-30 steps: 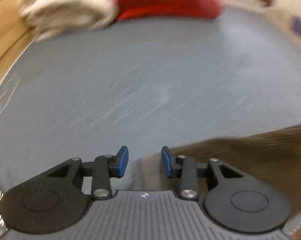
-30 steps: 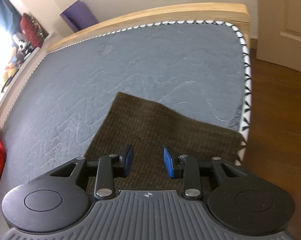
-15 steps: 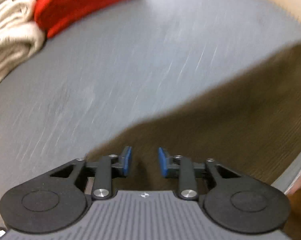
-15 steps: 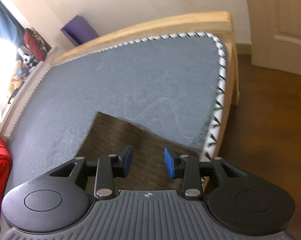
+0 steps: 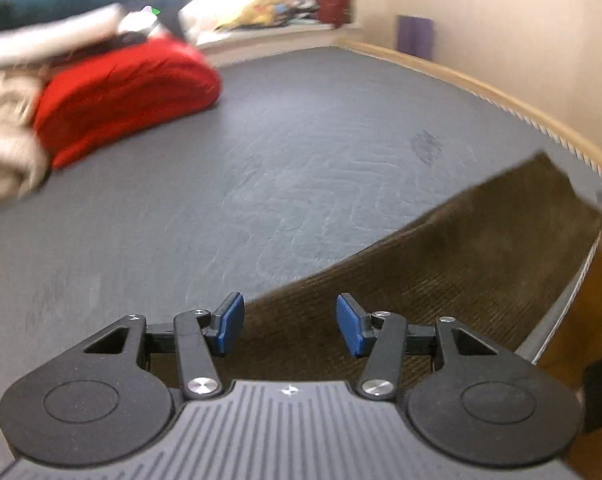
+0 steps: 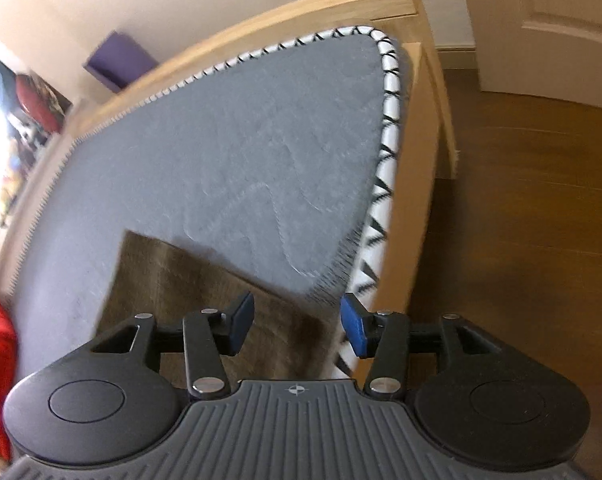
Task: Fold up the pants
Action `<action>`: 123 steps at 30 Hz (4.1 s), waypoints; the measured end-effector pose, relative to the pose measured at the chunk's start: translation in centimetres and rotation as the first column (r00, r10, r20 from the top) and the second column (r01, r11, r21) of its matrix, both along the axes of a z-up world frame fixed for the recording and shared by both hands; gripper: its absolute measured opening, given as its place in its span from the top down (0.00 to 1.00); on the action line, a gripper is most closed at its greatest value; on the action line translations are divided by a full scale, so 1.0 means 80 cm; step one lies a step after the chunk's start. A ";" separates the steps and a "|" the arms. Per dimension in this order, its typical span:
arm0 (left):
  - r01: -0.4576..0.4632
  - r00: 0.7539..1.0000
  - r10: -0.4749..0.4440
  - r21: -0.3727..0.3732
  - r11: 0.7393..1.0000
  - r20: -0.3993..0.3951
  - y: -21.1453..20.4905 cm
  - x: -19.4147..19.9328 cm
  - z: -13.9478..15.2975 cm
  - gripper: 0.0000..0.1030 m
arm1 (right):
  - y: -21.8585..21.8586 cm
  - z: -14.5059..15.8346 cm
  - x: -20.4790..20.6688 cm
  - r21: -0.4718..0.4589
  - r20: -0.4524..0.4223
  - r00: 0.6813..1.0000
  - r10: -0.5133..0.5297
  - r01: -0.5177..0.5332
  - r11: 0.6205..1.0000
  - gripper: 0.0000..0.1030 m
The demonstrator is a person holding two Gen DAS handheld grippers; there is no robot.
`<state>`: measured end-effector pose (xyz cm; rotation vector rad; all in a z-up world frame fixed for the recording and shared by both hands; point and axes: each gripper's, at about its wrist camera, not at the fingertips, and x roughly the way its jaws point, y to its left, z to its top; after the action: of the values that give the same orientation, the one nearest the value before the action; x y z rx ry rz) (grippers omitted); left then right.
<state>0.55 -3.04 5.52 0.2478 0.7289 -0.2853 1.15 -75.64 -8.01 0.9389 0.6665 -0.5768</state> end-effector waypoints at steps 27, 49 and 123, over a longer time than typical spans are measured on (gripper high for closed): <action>-0.058 0.998 0.057 -0.034 0.998 -0.023 0.034 0.027 -0.007 0.45 | 0.043 0.018 0.048 -0.148 -0.106 0.971 0.212 -0.226 0.963 0.76; -0.291 0.957 0.286 -0.143 0.946 -0.055 0.169 -0.007 0.009 0.45 | 0.726 0.064 -0.056 -0.500 -0.365 0.030 0.931 -0.849 -0.168 0.74; -0.300 0.948 0.281 -0.128 0.945 -0.147 0.150 0.023 -0.020 0.43 | 0.722 0.018 -0.043 -0.565 -0.343 -0.004 0.939 -0.798 -0.209 0.90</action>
<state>2.40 8.95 3.90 -0.0224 0.8550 -0.0722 -2.26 -17.91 -6.54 -0.3935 0.6812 0.7018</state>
